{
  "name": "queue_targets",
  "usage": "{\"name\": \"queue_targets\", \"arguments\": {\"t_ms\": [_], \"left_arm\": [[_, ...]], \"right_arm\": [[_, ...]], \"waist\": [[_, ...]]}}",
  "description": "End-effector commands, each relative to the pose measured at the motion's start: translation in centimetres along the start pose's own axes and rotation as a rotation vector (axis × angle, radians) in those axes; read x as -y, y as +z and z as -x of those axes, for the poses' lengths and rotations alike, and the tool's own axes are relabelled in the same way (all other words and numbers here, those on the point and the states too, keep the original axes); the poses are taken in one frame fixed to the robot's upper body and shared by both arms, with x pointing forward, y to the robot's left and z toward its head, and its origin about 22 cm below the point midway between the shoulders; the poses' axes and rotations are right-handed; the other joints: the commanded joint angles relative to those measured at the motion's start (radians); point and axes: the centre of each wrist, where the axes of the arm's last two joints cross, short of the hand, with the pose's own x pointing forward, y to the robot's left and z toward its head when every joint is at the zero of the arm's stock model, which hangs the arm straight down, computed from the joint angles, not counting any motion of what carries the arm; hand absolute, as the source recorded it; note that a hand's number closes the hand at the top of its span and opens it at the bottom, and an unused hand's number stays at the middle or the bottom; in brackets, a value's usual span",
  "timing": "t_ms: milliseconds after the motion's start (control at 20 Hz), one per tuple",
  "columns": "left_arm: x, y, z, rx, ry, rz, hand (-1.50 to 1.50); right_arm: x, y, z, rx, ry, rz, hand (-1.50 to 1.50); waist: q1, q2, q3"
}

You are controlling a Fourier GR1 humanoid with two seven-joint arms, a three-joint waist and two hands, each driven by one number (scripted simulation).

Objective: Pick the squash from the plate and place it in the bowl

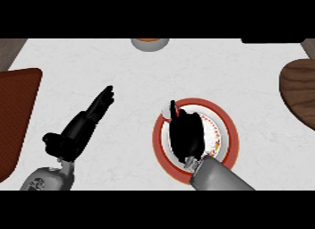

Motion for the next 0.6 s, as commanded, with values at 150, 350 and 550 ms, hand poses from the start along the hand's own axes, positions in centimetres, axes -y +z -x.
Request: {"name": "queue_targets", "arguments": {"t_ms": [150, 350, 550], "left_arm": [[0.2, -0.1, -0.3, 0.012, 0.007, -0.012, 0.00], [-0.4, 0.5, 0.3, -0.019, 0.007, -0.044, 0.00], [-0.8, 1.0, 0.5, -0.022, 0.007, -0.071, 0.00]], "right_arm": [[-4.3, 5.1, 1.9, 0.618, -0.123, -0.106, 1.50], [-4.4, 6.2, 8.3, 0.738, -0.118, 0.043, 1.50], [-2.3, 6.2, 14.8, 0.772, -0.203, 0.248, 1.50]], "waist": [[-0.018, 0.021, 0.011], [-0.064, 0.004, 0.010], [-0.085, 0.005, 0.011]]}}
